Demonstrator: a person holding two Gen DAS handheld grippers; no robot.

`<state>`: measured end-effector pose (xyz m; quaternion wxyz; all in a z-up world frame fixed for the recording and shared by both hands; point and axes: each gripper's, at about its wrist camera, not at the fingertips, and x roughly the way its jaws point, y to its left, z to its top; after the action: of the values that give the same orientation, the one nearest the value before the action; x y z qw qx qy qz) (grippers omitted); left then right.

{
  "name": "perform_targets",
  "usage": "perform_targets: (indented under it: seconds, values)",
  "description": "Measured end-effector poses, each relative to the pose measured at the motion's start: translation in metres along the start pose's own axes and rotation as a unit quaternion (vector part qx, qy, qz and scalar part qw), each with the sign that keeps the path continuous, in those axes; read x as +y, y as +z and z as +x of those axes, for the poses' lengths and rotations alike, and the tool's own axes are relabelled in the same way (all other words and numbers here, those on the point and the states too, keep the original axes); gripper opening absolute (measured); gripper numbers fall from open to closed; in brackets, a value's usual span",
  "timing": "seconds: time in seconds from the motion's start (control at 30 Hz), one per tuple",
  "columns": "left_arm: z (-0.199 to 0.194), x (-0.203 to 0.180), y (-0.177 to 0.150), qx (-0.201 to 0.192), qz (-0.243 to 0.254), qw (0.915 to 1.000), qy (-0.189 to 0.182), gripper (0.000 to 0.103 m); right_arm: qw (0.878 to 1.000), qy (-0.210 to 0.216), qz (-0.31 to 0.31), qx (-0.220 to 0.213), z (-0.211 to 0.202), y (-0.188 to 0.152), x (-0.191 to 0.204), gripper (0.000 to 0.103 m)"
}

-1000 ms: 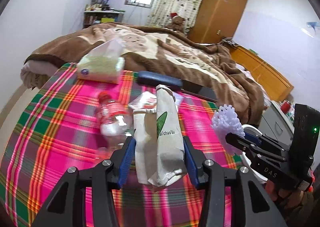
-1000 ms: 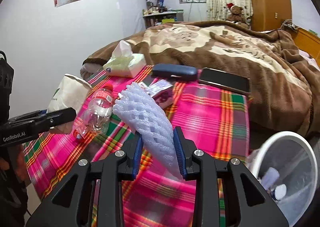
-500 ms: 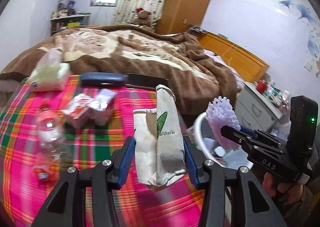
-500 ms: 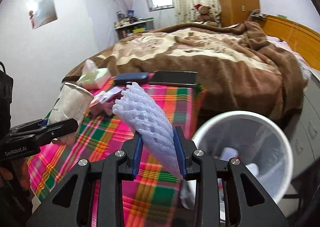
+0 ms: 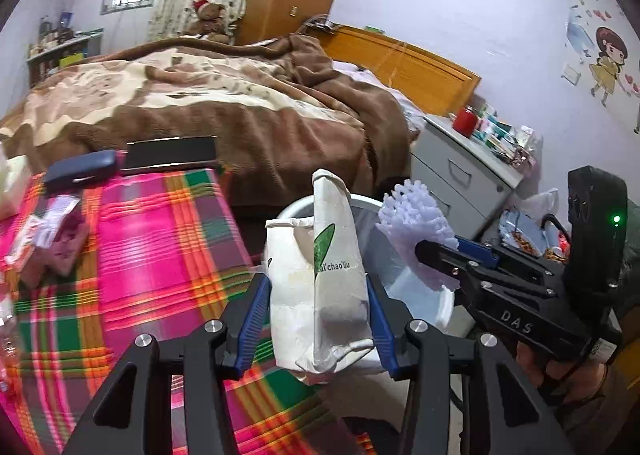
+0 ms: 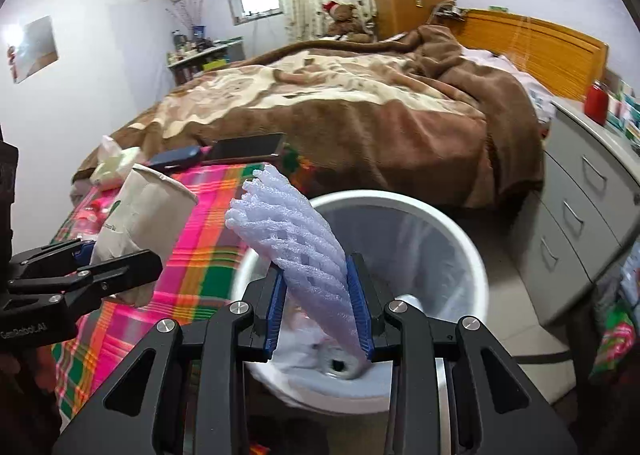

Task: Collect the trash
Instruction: 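Carry the foam sleeve and paper bag over the wastebasket with both grippers, then open both grippers to drop the foam sleeve and paper bag inside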

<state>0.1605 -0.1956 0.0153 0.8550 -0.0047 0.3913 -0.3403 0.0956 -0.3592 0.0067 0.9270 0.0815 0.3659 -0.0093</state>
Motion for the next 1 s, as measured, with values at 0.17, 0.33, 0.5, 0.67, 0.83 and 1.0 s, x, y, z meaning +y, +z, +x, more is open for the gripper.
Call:
perform_targets:
  seconds: [0.17, 0.33, 0.5, 0.67, 0.83, 1.0]
  values:
    - [0.026, -0.016, 0.003, 0.02, 0.018, 0.9996, -0.006, 0.048, 1.0, -0.017, 0.017, 0.012, 0.008, -0.004, -0.019, 0.032]
    - [0.054, -0.026, 0.004, 0.039, 0.027, 0.9989, 0.001, 0.049, 0.999, -0.03, 0.03, 0.033, 0.019, -0.013, -0.036, 0.033]
    - [0.081, -0.031, 0.001, 0.063, 0.033, 0.9974, 0.001, 0.05, 0.997, -0.043, 0.035, 0.057, 0.034, -0.02, -0.048, 0.035]
    - [0.097, -0.028, -0.002, 0.073, 0.028, 0.997, 0.001, 0.06, 0.995, -0.051, 0.043, 0.075, 0.042, -0.025, -0.058, 0.047]
    - [0.097, -0.022, -0.002, 0.067, 0.021, 0.9975, 0.002, 0.069, 0.996, -0.051, 0.044, 0.067, 0.037, -0.026, -0.061, 0.05]
    - [0.084, -0.018, -0.002, 0.049, 0.023, 0.9985, 0.002, 0.069, 0.997, -0.023, 0.042, 0.052, 0.032, -0.026, -0.06, 0.05]
